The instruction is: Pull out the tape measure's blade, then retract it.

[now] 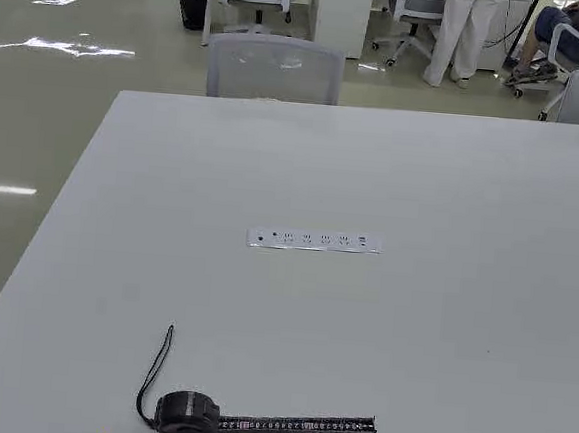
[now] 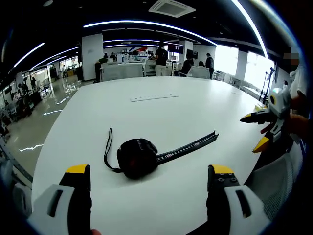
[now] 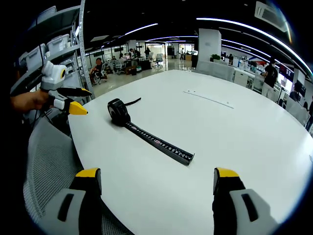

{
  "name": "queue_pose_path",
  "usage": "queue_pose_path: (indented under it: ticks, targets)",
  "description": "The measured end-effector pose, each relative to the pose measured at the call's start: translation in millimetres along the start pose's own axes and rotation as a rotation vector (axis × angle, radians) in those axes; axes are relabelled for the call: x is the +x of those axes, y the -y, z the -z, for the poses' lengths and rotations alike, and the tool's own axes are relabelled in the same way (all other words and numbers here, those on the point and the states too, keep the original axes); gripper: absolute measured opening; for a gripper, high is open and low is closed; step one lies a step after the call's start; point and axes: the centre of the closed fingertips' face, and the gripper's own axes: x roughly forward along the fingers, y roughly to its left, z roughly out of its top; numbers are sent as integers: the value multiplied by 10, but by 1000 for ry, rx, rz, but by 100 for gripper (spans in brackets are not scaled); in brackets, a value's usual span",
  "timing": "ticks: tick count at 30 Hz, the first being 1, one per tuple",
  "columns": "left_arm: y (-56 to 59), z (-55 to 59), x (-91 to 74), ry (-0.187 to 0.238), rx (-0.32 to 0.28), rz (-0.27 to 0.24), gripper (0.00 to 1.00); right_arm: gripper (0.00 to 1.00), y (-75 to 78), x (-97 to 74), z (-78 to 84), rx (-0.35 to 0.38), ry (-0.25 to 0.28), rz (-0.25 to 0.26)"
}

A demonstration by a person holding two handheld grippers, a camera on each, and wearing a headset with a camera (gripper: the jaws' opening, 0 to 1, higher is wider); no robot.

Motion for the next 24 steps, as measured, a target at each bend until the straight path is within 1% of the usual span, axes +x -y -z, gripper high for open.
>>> queue_pose_path:
  ticks: [2, 5, 8, 12, 17, 19, 23, 24]
  targets:
    - [5, -17, 12, 15, -4, -18, 99, 96, 0, 9, -1, 1, 3, -2]
    - [15, 5, 37, 11, -10, -26, 99, 95, 10, 24, 16, -9, 1, -2]
    - [18, 11, 53, 20, -11, -33, 99, 94, 7, 32, 13, -18, 7, -7]
    - [5, 5, 71, 30, -17, -58, 99, 93, 23, 52, 27, -14, 10, -12]
    - [-23, 15, 114, 38, -21, -91, 99, 91, 47, 82, 40, -21, 15, -22]
    - [-44, 9, 127, 46, -32, -106, 99, 90, 53, 91, 33, -26, 19, -29]
    - [-84, 0, 163, 56, -48, -133, 99, 88, 70, 129, 28, -50, 29, -46]
    - [-90, -4, 181, 60, -49, -138, 99, 87, 68, 141, 22, -69, 34, -58]
